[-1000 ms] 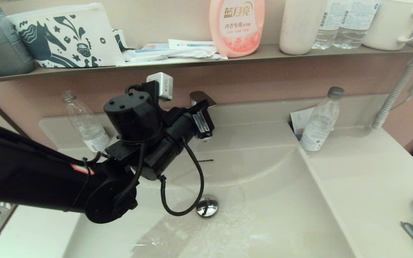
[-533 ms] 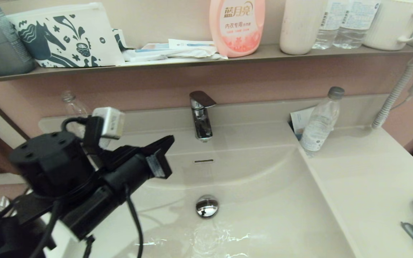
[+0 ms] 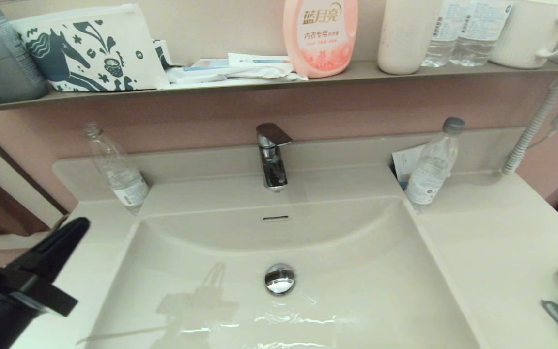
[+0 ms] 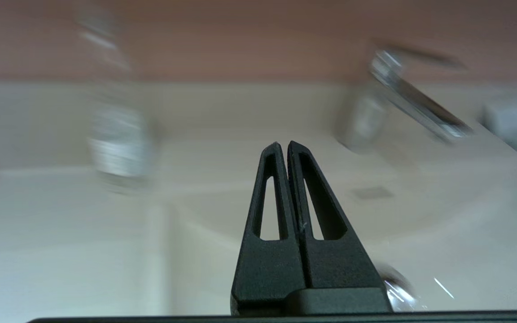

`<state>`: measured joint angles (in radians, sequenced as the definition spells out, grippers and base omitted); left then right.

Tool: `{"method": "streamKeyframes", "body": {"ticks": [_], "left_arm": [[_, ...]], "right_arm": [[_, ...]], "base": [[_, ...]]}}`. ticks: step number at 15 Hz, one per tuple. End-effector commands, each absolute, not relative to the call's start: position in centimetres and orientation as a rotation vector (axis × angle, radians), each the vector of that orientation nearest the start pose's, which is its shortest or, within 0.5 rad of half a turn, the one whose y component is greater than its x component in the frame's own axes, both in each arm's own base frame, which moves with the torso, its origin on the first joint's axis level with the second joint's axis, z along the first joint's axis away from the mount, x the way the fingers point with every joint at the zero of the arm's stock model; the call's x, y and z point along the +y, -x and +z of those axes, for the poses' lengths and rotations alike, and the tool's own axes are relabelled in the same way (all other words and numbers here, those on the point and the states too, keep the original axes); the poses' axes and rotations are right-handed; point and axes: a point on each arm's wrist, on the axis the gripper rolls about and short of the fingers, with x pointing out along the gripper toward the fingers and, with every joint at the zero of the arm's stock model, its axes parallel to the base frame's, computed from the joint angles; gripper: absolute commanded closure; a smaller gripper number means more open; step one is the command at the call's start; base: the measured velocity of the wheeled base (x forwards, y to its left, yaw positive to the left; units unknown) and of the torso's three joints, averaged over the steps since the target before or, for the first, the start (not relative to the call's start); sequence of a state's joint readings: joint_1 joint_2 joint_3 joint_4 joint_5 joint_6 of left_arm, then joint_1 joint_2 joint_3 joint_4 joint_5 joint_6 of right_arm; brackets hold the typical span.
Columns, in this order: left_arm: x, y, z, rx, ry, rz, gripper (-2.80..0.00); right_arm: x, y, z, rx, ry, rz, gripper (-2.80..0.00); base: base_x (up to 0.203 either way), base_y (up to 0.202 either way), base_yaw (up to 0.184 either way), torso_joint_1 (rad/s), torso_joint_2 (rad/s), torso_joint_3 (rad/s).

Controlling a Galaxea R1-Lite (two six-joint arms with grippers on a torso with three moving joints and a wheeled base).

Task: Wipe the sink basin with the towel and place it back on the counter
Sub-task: Pick up the cloth

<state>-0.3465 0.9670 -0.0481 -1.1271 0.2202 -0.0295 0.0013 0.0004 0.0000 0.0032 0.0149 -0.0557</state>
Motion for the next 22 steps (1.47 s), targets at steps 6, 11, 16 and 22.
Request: {"method": "streamKeyframes", "body": {"ticks": [6, 11, 16, 22], "left_arm": [[0.5, 0.5, 16.1, -0.467, 0.075, 0.144, 0.0], [0.2, 2.7, 11.8, -0.289, 0.025, 0.086, 0.0], [0.0, 2.3, 8.6, -0.102, -0.033, 0.007, 0.0], [0.0, 2.3, 7.6, 0.001, -0.044, 0.005, 0.0]], "right_arm": [[0.0, 2.3, 7.5, 0.003, 0.057, 0.017, 0.0], [0.0, 2.3, 7.5, 0.003, 0.057, 0.017, 0.0], [0.0, 2.3, 7.5, 0.003, 0.057, 0.017, 0.0], [0.0, 2.3, 7.5, 0.003, 0.057, 0.017, 0.0]], "base": [[0.0, 0.0, 0.0, 0.0, 0.0, 0.0], [0.0, 0.0, 0.0, 0.0, 0.0, 0.0], [0.0, 0.0, 0.0, 0.0, 0.0, 0.0], [0.0, 0.0, 0.0, 0.0, 0.0, 0.0]]}}
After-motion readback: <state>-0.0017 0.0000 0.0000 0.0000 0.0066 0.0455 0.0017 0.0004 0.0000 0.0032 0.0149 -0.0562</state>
